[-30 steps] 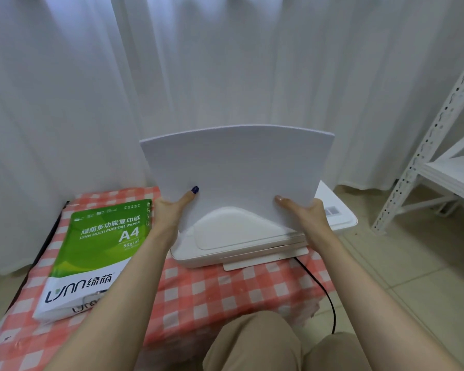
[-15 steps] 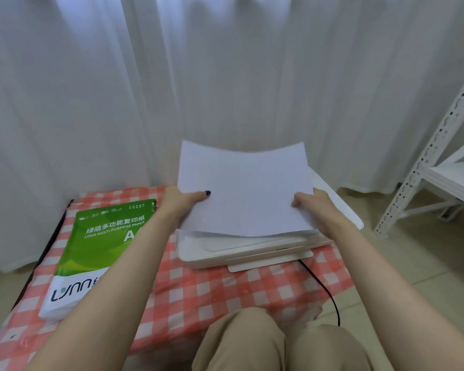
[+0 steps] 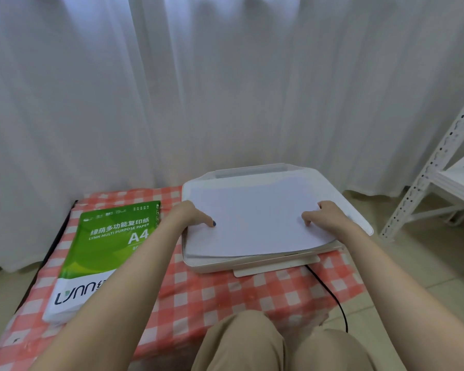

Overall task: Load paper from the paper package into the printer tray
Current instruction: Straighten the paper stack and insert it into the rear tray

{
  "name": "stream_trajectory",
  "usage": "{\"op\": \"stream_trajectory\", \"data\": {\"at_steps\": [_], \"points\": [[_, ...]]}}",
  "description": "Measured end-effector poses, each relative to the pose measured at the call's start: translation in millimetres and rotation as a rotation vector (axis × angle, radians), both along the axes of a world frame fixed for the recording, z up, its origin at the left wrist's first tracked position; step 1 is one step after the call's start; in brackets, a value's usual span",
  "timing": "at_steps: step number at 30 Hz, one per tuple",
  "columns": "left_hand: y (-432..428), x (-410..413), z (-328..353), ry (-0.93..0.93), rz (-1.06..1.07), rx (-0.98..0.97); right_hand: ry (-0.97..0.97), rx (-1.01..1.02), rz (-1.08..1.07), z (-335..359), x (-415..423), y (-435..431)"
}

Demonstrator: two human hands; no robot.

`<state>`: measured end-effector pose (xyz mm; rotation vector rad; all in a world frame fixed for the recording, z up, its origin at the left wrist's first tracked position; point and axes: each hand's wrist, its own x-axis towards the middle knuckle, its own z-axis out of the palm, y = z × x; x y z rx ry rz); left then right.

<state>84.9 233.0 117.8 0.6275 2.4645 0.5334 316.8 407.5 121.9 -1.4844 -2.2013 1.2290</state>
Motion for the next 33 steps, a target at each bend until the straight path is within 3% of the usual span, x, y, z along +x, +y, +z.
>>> {"op": "stream_trajectory", "data": {"at_steps": [4, 9, 17, 23, 33], "points": [[20.6, -12.2, 5.9, 0.337, -0.103, -0.118, -0.170, 0.043, -0.031, 1.9, 0.0, 7.4], [50.1, -19.0, 6.5, 0.432, -0.191, -0.026, -0.096, 0.236, -0.130, -1.1, -12.3, 21.0], [88.1, -30.3, -17.6, 0.579, -0.212, 0.021, -0.051, 0.265, 0.066, -7.2, -56.8, 24.7], [124.5, -49.6, -28.4, 0.585, -0.193, 0.192, -0.080, 0.383, 0.107, -18.7, -80.4, 35.2], [165.3, -76.9, -36.7, 0.435, -0.206, 0.114, -0.018, 0.463, 0.100, -32.3, -77.7, 59.5]]}}
